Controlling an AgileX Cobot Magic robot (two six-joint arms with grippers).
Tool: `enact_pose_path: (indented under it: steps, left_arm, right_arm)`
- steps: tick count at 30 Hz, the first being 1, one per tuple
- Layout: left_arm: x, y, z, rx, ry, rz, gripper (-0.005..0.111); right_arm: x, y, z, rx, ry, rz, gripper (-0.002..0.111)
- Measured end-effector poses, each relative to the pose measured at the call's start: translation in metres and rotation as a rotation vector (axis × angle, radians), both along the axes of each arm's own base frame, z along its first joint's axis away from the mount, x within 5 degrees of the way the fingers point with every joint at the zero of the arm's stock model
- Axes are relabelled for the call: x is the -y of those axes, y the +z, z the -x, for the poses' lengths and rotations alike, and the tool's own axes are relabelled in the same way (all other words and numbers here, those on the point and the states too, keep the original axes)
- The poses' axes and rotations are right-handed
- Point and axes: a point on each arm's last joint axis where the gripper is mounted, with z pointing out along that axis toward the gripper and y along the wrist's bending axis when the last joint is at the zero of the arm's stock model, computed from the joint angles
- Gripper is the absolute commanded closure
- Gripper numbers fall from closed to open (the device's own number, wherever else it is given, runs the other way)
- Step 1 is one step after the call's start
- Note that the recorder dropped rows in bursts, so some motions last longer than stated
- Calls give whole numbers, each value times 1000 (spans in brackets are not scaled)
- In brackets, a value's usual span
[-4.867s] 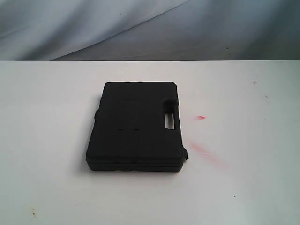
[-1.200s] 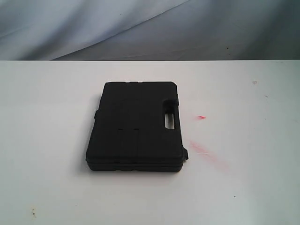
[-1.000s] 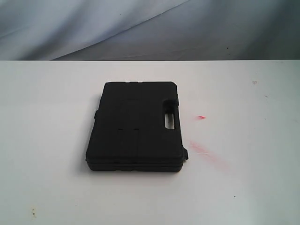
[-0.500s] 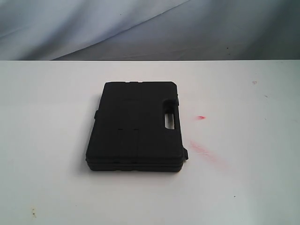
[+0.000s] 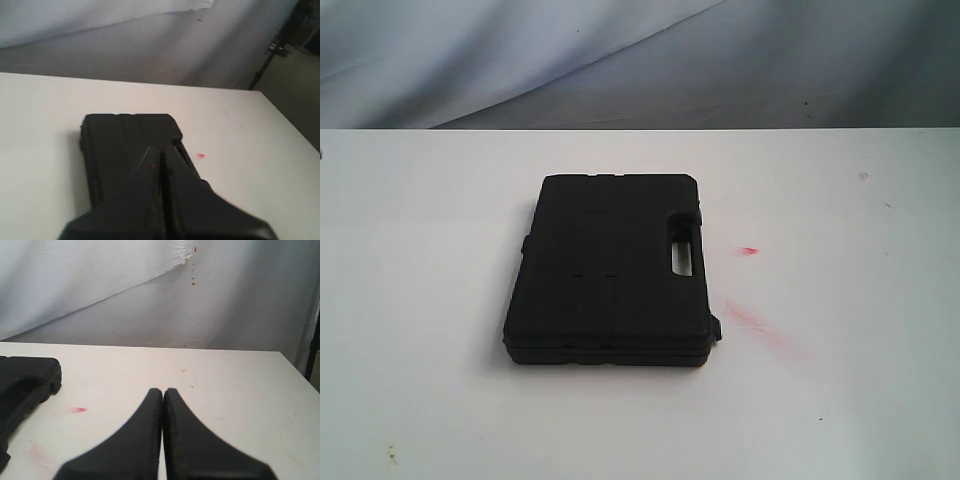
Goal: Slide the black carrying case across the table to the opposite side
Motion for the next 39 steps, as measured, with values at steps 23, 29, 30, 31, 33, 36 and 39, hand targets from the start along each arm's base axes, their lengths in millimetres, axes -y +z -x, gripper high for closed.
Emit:
enact_pose_path:
  steps: [23,29,30,31,33,36,39]
  left_arm:
    - [127,15,-120,-3,-341,-153,107]
    - [179,-5,-144,-79,-389,-206,107]
    - [187,-7,-147,-80,-396,-225,107]
    - [194,-12,-151,-96,-395,-235,107]
    - [208,-21,-158,-112,-394,-265,107]
    - [225,-33,-166,-144,-388,-310,107]
    - [237,-43,-174,-199,-369,-340,107]
  right_arm:
    - [0,0,0,0,0,0,108]
    - [0,0,0,0,0,0,108]
    - [0,0,0,0,0,0,108]
    - [0,0,0,0,0,0,108]
    - [0,0,0,0,0,0,108]
    - [0,0,0,0,0,0,108]
    - [0,0,0,0,0,0,108]
